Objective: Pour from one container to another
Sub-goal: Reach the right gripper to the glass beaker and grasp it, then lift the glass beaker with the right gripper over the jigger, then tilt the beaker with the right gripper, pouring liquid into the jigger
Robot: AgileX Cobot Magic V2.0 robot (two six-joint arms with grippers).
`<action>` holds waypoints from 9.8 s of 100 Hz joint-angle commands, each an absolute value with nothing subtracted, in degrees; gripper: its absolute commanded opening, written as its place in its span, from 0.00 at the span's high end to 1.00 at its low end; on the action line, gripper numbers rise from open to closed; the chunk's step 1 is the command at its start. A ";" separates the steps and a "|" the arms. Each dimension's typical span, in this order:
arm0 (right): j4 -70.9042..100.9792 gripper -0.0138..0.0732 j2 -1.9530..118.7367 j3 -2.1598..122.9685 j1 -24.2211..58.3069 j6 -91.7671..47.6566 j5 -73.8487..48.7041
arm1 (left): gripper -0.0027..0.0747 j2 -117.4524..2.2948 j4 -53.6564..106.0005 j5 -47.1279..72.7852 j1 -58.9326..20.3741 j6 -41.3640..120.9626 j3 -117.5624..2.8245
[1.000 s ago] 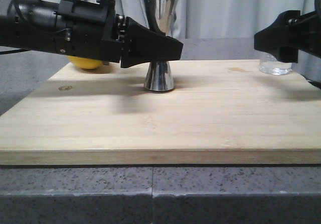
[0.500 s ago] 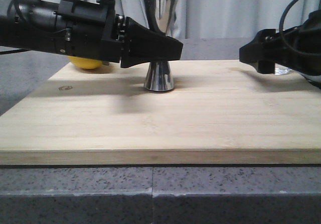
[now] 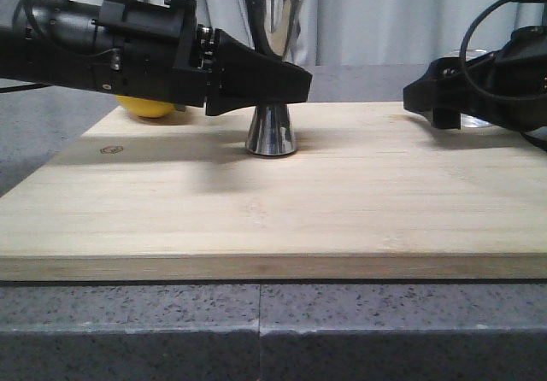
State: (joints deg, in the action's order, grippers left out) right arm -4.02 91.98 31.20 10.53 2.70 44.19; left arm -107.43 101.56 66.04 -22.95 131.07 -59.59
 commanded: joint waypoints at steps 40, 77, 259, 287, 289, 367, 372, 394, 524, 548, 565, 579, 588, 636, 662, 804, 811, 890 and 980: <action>-5.01 0.35 90.27 32.78 10.10 2.55 50.54 | 0.87 -104.87 106.00 72.22 -23.43 131.14 -61.17; -5.65 0.45 90.27 32.78 10.10 2.55 50.83 | 0.87 -104.87 106.00 72.22 -23.43 131.14 -61.17; -91.88 0.53 76.01 55.85 14.32 65.65 30.81 | 0.88 -104.87 106.00 72.12 -23.43 131.14 -61.17; -97.63 0.53 76.14 58.50 16.58 66.48 27.94 | 0.88 -104.87 106.00 72.12 -23.43 131.14 -61.17; -97.94 0.53 76.14 58.87 16.71 66.48 27.77 | 0.88 -104.87 106.00 72.12 -23.43 131.14 -61.17; -106.49 0.53 79.43 63.52 16.96 63.59 25.39 | 0.88 -104.87 106.00 72.12 -23.43 131.14 -61.17; -106.49 0.53 79.43 63.52 17.00 63.17 25.50 | 0.88 -104.87 106.00 72.12 -23.43 131.14 -61.17; -106.49 0.53 79.43 63.52 19.50 59.46 23.04 | 0.88 -104.87 106.00 72.12 -23.43 131.14 -61.17; -106.49 0.53 80.39 63.52 20.98 44.95 21.08 | 0.88 -104.87 106.00 72.12 -23.43 131.14 -61.17; -106.49 0.53 80.52 63.52 20.98 43.15 21.08 | 0.88 -104.87 106.00 72.12 -23.43 131.14 -61.17; -106.49 0.53 81.04 63.52 20.98 41.10 21.08 | 0.88 -104.87 106.00 72.12 -23.43 131.14 -61.17; -106.49 0.53 81.12 63.52 21.59 40.02 21.02 | 0.88 -104.87 106.00 72.12 -23.43 131.14 -61.17; -106.49 0.53 81.12 63.52 21.59 39.46 20.91 | 0.88 -104.87 106.00 72.12 -23.43 131.14 -61.17; -106.49 0.53 81.12 63.52 21.59 36.39 20.57 | 0.88 -104.87 106.00 72.12 -23.43 131.14 -61.17; -106.49 0.53 81.12 63.52 21.59 33.55 20.19 | 0.88 -104.87 106.00 72.12 -23.43 131.14 -61.17; -106.49 0.53 81.12 65.73 22.70 25.50 19.50 | 0.88 -104.87 106.00 72.12 -23.43 131.14 -61.17; -106.49 0.53 81.16 65.73 22.70 25.50 19.50 | 0.88 -104.87 106.00 72.12 -23.43 131.14 -61.17; -106.49 0.53 81.16 65.73 22.70 20.22 19.50 | 0.88 -104.87 106.00 72.12 -23.43 131.14 -61.17; -106.49 0.53 81.16 65.73 22.70 14.00 19.61 | 0.88 -104.87 106.00 72.12 -23.43 131.14 -61.17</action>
State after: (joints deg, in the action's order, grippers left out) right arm -105.65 83.02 63.73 22.67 14.69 20.89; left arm -107.43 101.54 66.04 -22.95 131.22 -59.59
